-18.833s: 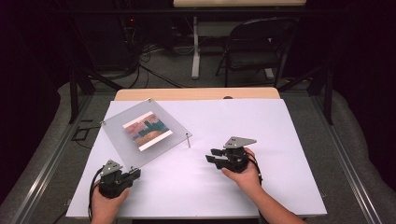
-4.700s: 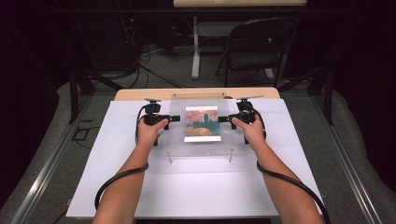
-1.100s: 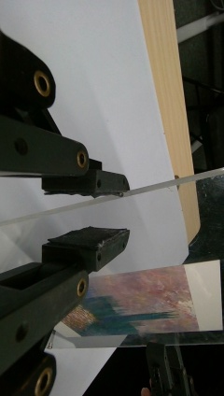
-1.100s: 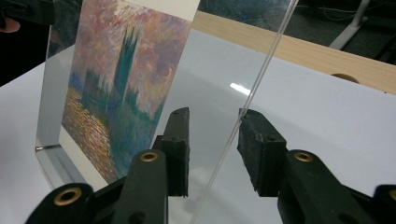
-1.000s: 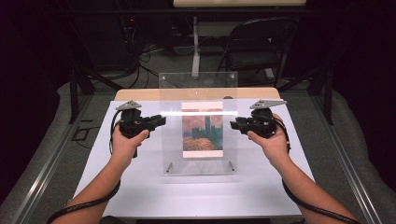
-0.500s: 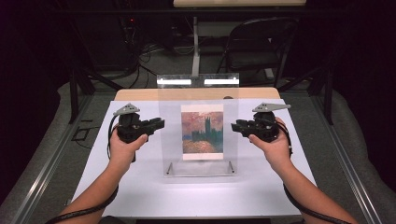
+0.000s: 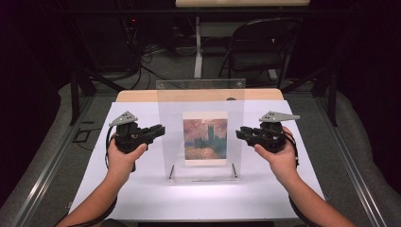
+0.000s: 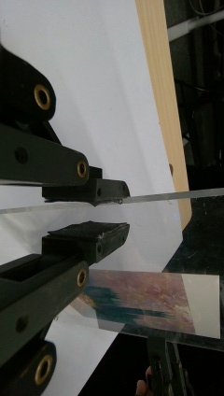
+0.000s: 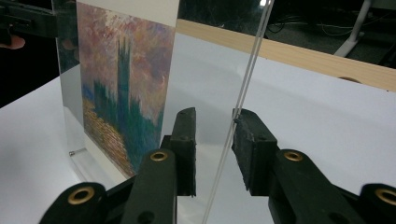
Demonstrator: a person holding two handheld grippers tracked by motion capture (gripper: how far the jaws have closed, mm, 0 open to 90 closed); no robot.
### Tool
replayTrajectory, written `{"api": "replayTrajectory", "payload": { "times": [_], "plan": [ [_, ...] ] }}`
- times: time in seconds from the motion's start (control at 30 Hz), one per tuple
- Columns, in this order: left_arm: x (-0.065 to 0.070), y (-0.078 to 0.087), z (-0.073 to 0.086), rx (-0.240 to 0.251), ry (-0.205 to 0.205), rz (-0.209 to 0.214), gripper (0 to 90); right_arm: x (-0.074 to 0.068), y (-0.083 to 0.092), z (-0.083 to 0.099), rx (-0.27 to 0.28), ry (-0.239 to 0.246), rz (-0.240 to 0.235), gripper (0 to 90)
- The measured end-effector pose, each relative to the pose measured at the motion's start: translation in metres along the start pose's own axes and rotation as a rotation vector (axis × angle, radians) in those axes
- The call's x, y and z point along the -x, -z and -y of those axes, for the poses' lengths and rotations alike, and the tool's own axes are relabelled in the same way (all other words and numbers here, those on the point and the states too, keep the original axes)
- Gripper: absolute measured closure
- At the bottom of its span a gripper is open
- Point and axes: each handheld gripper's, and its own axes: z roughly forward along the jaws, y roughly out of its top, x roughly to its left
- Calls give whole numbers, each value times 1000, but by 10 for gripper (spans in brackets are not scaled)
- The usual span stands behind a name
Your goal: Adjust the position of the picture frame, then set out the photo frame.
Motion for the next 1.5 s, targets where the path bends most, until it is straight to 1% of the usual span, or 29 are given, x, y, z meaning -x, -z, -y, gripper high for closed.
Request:
{"api": "replayTrajectory", "payload": {
  "times": [0.17,0.33,0.43,0.5,0.53,0.57,0.73,0.77,0.87,1.0,1.03,1.17,1.27,1.3,1.37,1.5],
  "plan": [
    [4,5,4,6,-12,1,785,-4,4,2,4,2,-4,702],
    [8,9,8,18,-16,7,786,-7,8,5,9,5,-11,707],
    [11,12,11,23,-17,14,786,-10,11,8,14,-2,-17,707],
    [12,14,12,20,-19,17,786,-11,13,9,17,1,-19,707],
    [13,14,13,26,-20,17,786,-11,13,10,21,1,-22,710],
    [14,15,13,21,-27,19,786,-12,14,10,23,-2,-25,709],
    [18,19,19,35,-23,28,784,-15,18,14,27,2,-37,706],
    [18,20,20,39,-25,26,783,-16,18,14,27,-5,-40,707],
    [20,22,22,43,-29,24,783,-17,20,16,36,-6,-45,706],
    [23,24,25,47,-29,29,780,-19,23,18,33,-3,-50,705],
    [24,25,26,48,-37,28,779,-20,23,19,31,-6,-52,704],
    [27,27,30,57,-39,31,775,-23,26,21,37,5,-53,704],
    [29,30,32,65,-51,26,773,-25,28,23,40,12,-54,704],
    [30,30,33,70,-50,26,772,-26,28,23,42,7,-54,703],
    [31,30,35,77,-52,26,772,-27,29,24,48,14,-55,702],
    [30,30,35,80,-50,25,772,-26,29,25,55,12,-55,701]
  ]
}}
